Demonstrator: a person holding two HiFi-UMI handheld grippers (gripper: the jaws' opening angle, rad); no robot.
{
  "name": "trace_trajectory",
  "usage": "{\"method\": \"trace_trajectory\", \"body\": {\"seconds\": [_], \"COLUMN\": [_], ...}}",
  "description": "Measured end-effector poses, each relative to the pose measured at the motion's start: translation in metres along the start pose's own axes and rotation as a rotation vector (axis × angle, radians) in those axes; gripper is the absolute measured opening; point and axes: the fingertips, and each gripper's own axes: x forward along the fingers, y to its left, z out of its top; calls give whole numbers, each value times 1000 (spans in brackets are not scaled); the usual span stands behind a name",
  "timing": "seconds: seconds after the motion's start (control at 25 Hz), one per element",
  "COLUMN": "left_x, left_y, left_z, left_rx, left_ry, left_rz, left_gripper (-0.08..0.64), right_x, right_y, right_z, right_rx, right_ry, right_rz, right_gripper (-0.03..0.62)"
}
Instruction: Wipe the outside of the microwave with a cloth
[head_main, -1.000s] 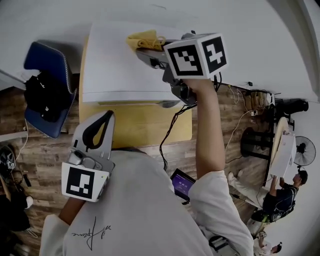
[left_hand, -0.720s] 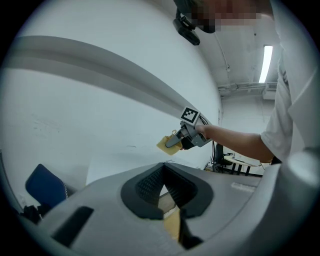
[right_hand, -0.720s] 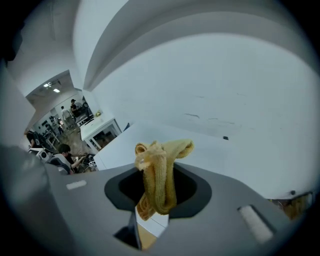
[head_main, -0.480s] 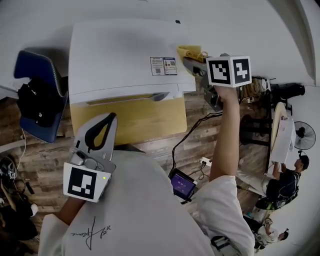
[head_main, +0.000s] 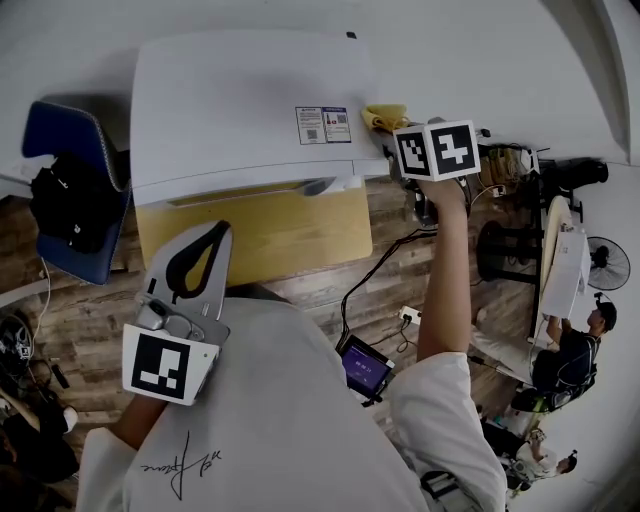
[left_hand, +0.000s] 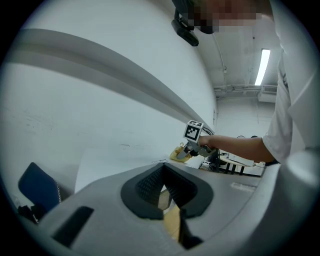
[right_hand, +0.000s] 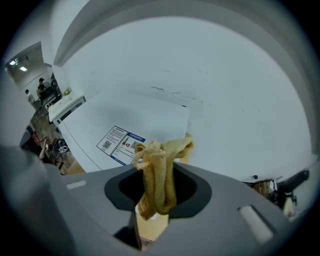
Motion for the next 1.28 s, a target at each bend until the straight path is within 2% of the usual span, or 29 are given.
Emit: {"method": "trace_trajectory", "body": {"seconds": [0.36,0.88,1.28], "left_x": [-2,-7,-10], "left_y": [-1,1,4], "left_z": [-6,-10,-9], "left_rx": [-11,-22,-21], "left_ry": [3,-8,-14], "left_rz": [-9,1,7], "left_gripper": [-8,-8,-8], "right_x": [1,1,3], "right_y": [25,73,111], "right_z": [2,12,23], "right_rx": [35,11,-49], "right_ry": [-19,-32,-41], "right_rz": [9,75,129], "right_gripper": [121,120,120]}}
